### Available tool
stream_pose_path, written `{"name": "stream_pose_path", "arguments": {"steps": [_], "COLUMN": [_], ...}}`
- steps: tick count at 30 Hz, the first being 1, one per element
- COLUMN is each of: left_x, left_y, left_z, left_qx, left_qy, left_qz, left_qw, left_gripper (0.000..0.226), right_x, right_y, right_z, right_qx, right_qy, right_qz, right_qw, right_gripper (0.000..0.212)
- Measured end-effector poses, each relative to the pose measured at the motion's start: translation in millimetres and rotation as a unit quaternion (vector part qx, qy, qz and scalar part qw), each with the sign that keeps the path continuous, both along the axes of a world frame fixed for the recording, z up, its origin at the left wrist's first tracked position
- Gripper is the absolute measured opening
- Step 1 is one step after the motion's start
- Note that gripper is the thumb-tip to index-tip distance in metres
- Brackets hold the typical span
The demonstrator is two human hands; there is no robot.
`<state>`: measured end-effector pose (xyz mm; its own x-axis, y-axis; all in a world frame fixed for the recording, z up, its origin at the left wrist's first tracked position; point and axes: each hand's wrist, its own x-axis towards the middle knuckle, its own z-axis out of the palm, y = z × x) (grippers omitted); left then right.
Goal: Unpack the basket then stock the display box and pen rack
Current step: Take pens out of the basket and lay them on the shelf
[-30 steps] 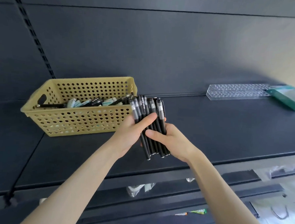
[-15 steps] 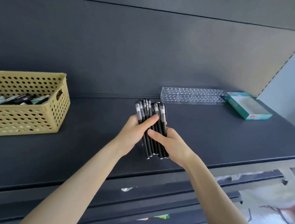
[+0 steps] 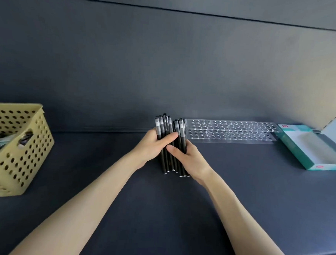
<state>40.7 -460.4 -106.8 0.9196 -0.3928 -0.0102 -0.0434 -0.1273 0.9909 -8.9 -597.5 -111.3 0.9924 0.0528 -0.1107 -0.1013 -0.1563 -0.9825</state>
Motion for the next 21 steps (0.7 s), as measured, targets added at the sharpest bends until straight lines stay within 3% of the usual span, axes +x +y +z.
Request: {"name": "stream_pose_path", "arguments": {"steps": [5,10,14,17,21], "left_x": [19,26,17,1,-24], "left_y": [-1,-2,-5,-7,-12], "left_z": [-6,-5,-4,-8,-17], "left_qx": [0.056,0.204,0.315,0.344,0.398], "left_qy": [-0.004,-0.059,-0.078,-0.079,-0.155], "left_qz": [0.013,0.047,0.083,0.117,0.151], "left_qw": [0.998,0.976,0.942,0.928,0.891], "left_gripper": [0.011,0.055,0.056,0.066,0.069], "right_x": [23,25,17,10,5], "right_y": [-13,-23,-30,-36,-40], "right_z": [-2,-12,-13,-16,-19], "right_qx": [-0.144,-0.227,-0.241,-0.264,-0.301], "right_qy": [-0.023,-0.066,-0.091,-0.117,-0.145], "right_qz": [-0.008,-0.047,-0.048,-0.030,-0.025], "right_qw": [0.989,0.971,0.965,0.957,0.942], "right_gripper": [0.029,0.018,0.038,0.035,0.035]}}
